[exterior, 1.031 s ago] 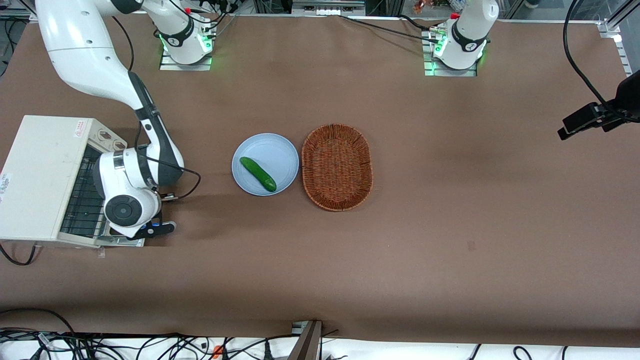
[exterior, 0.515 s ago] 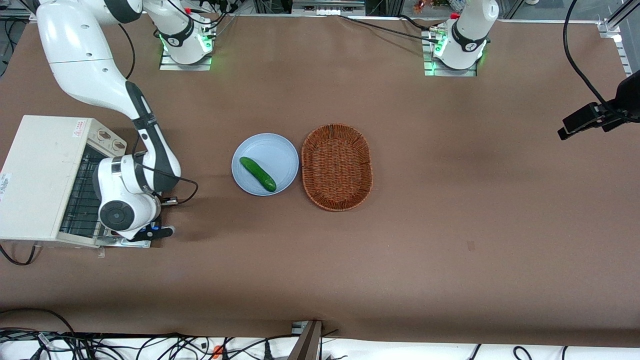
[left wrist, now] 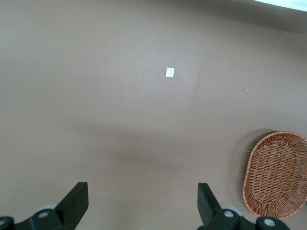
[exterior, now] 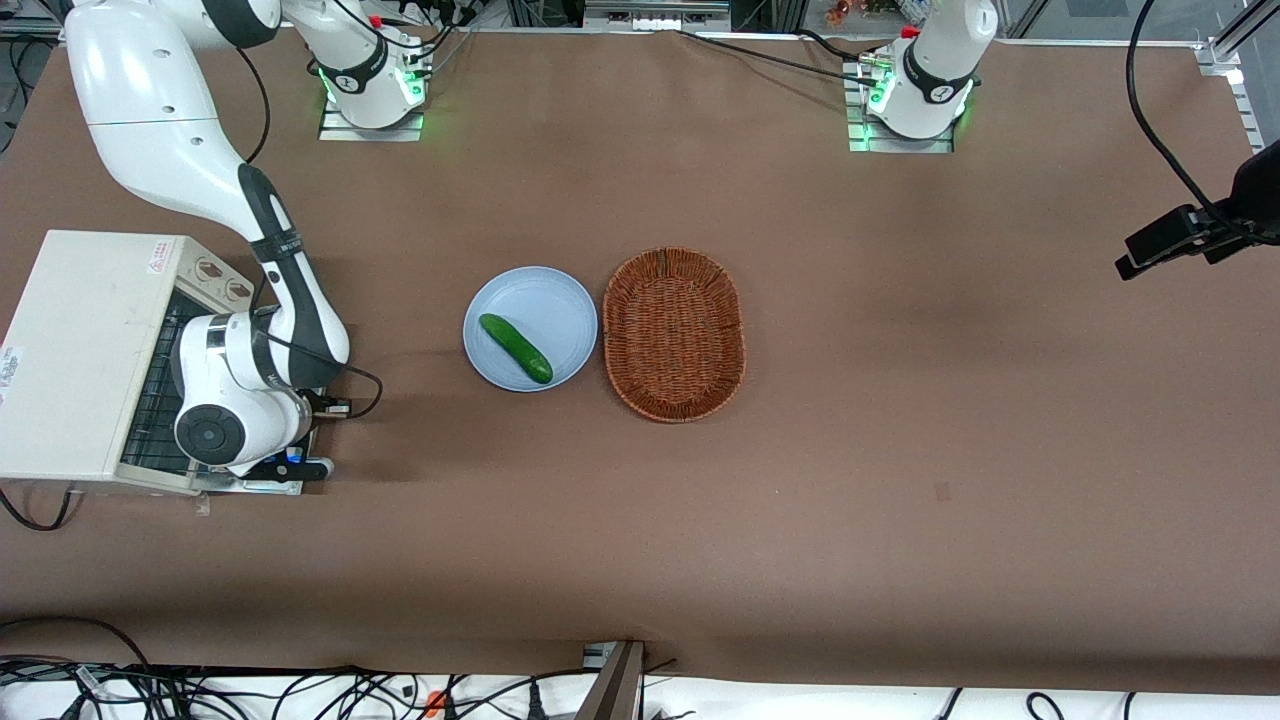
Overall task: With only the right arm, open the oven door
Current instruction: 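Pull the handle outward and down, swinging the oven door open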
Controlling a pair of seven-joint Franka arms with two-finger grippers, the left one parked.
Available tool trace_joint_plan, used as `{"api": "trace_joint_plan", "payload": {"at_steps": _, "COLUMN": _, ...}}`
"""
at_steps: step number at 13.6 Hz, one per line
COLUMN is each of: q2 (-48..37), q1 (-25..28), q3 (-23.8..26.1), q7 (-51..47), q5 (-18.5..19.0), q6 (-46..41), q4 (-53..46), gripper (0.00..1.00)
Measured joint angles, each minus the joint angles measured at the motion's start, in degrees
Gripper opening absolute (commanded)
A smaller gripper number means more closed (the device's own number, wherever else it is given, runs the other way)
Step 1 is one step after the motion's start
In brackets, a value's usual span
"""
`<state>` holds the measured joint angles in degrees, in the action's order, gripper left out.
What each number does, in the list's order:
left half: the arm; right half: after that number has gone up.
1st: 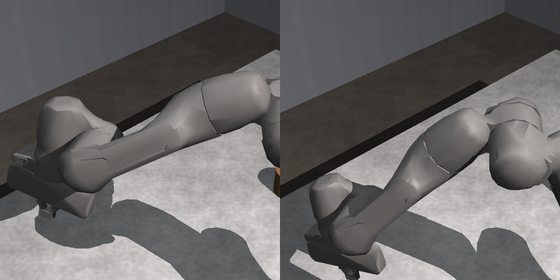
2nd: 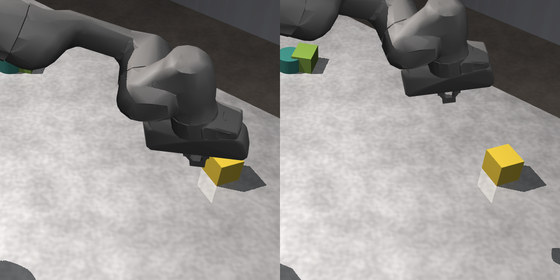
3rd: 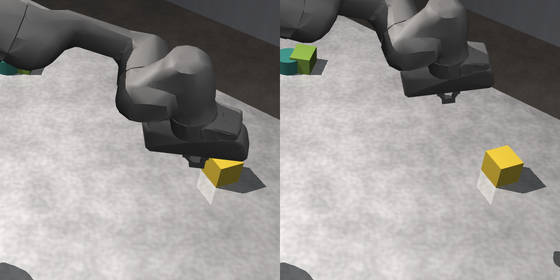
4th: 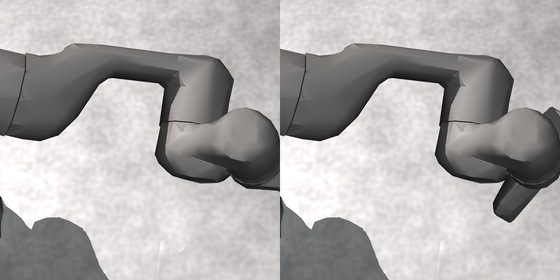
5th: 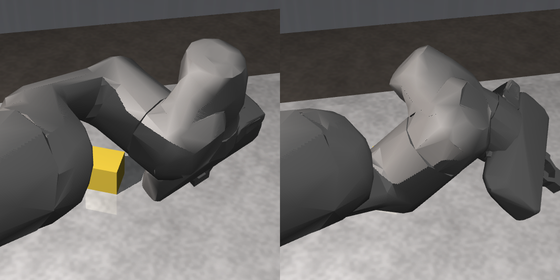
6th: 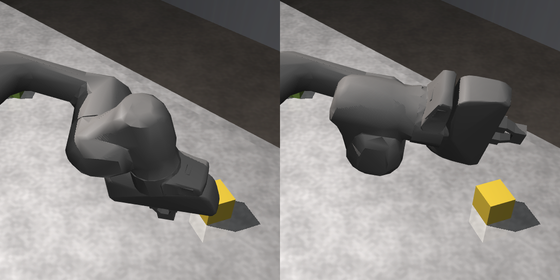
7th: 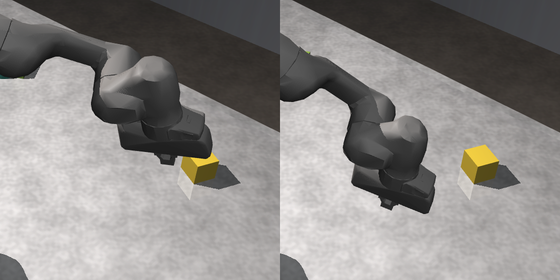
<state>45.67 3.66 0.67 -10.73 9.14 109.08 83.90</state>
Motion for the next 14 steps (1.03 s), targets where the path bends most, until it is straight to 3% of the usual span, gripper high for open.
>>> {"api": "trace_joint_plan", "payload": {"at_steps": 7, "q2": 0.0, "q1": 4.5, "q3": -1.8, "q7": -4.5, "q5": -0.2, "q6": -4.3, "q4": -0.1, "gripper": 0.00}}
{"api": "trace_joint_plan", "payload": {"at_steps": 14, "q2": -0.5, "q1": 6.1, "q3": -2.4, "q7": -5.0, "q5": -3.1, "q6": -8.9, "q4": -4.3, "gripper": 0.00}}
